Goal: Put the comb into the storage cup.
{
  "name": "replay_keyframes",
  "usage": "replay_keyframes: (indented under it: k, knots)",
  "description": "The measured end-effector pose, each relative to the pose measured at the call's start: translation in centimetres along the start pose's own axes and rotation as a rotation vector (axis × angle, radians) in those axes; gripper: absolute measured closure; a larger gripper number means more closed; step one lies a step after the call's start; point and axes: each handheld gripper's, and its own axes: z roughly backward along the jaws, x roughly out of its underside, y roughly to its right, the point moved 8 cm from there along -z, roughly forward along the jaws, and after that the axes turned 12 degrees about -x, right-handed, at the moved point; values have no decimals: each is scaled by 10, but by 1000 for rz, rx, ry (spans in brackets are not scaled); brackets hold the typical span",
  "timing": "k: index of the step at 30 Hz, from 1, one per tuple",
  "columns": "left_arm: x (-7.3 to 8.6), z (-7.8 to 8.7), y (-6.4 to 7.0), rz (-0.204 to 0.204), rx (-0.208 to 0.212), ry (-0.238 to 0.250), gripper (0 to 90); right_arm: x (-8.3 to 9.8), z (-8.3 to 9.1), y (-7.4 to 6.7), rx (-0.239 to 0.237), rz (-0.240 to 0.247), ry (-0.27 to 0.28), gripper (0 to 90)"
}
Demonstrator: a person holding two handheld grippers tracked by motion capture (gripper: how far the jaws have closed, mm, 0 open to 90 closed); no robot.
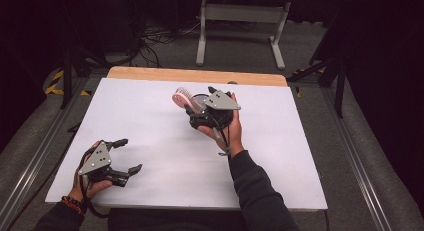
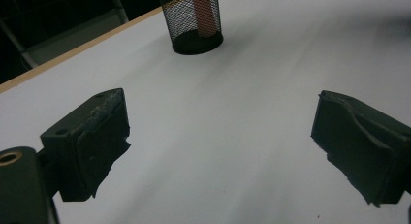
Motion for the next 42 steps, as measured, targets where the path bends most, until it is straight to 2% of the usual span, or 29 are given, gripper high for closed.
replay_keyframes:
  k: [5,9,28,35,38,42]
  knots:
    - [0,0,0,3,0,1,73,-3,4,0,14,39,-24,82]
    - [0,-1,0,0,0,-3,73,-6,7,1,12,33,-7,82]
    - [1,-2,0,1,-3,-4,73,-7,20,0,17,57,-5,90]
    - [1,-1,-1,-1,-5,-5,69,-4,24,1,45,64,-8,99]
    - [1,-1,-1,-1,-5,-6,69,-3,28,-1,48,73,-6,101]
    - [1,-1,0,-3,-4,-6,69,-2,30,0,45,62,-2,101]
